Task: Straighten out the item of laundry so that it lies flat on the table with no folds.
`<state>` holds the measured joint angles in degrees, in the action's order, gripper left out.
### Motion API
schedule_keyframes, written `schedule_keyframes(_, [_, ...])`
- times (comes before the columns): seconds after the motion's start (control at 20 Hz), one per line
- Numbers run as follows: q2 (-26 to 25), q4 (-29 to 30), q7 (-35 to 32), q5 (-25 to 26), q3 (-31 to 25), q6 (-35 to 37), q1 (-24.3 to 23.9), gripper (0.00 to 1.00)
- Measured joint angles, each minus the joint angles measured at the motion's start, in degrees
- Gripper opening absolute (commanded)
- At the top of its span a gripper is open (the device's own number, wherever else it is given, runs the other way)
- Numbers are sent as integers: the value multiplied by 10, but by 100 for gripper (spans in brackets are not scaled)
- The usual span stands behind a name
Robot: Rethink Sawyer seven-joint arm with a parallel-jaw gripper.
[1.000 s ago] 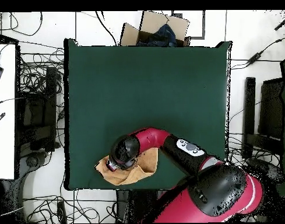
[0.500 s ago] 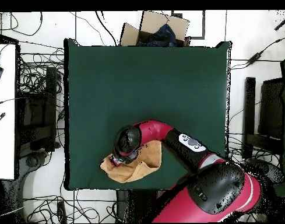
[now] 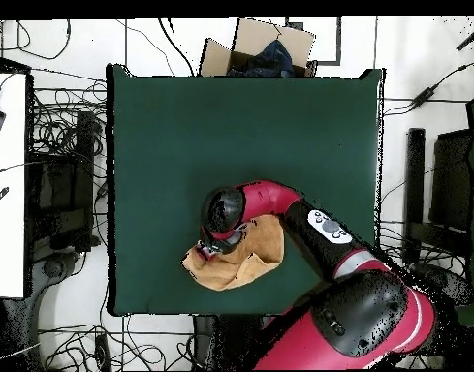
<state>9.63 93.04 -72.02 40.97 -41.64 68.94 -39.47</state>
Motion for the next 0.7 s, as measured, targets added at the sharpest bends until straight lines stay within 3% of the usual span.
schedule_keyframes(0.7, [17, -52, 7, 1, 0, 13, 0, 0])
